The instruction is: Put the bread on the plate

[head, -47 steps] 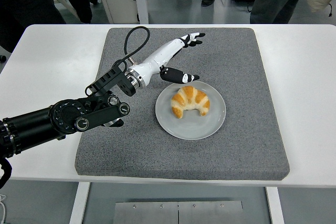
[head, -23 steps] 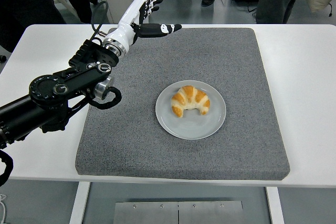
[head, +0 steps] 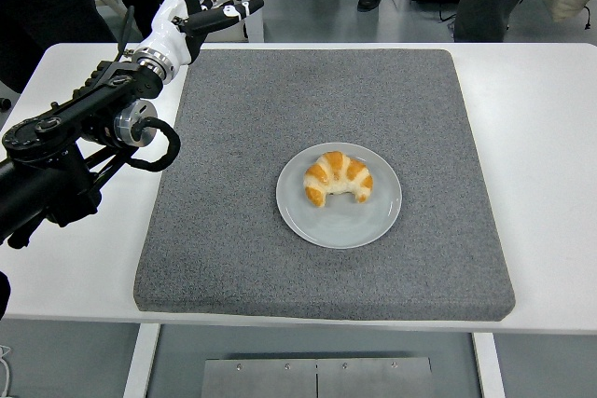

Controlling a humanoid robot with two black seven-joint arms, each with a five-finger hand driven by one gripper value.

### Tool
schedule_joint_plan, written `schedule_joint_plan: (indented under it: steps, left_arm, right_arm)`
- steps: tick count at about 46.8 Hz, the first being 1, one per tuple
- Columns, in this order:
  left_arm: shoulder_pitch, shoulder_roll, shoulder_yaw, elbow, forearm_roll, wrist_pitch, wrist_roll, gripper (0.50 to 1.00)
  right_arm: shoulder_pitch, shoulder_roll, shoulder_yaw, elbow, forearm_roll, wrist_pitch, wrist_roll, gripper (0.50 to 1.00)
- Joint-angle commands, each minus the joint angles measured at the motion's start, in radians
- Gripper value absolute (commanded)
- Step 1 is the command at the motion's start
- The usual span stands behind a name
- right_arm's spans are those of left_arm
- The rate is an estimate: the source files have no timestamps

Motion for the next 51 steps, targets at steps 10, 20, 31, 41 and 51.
schedule_joint_plan:
  steps: [10,20,31,41,51]
  left_arm:
    - [0.041,-0.002,-0.030,0.061,-0.019,-0.064,-0.009,0.966]
    - [0.094,-0.002,-0.082,0.067,-0.039,-0.111,-0.015,0.966]
    - [0.123,-0.012,-0.102,0.113,-0.036,-0.129,-0.081,0.966]
    - [0.153,-0.016,-0.093,0.118,-0.022,-0.129,-0.132,0.966]
    - [0.159,-0.019,-0.085,0.118,-0.024,-0.129,-0.126,0.966]
  right_arm:
    - [0.000,0.000,0.000,0.000,-0.001,0.000,0.000,1.000]
    - [0.000,0.000,0.000,0.002,0.001,0.000,0.000,1.000]
    - [0.000,0.000,0.000,0.002,-0.001,0.000,0.000,1.000]
    - [0.000,0.000,0.000,0.003,0.001,0.002,0.000,1.000]
    - [0.000,0.000,0.000,0.003,-0.001,0.002,0.000,1.000]
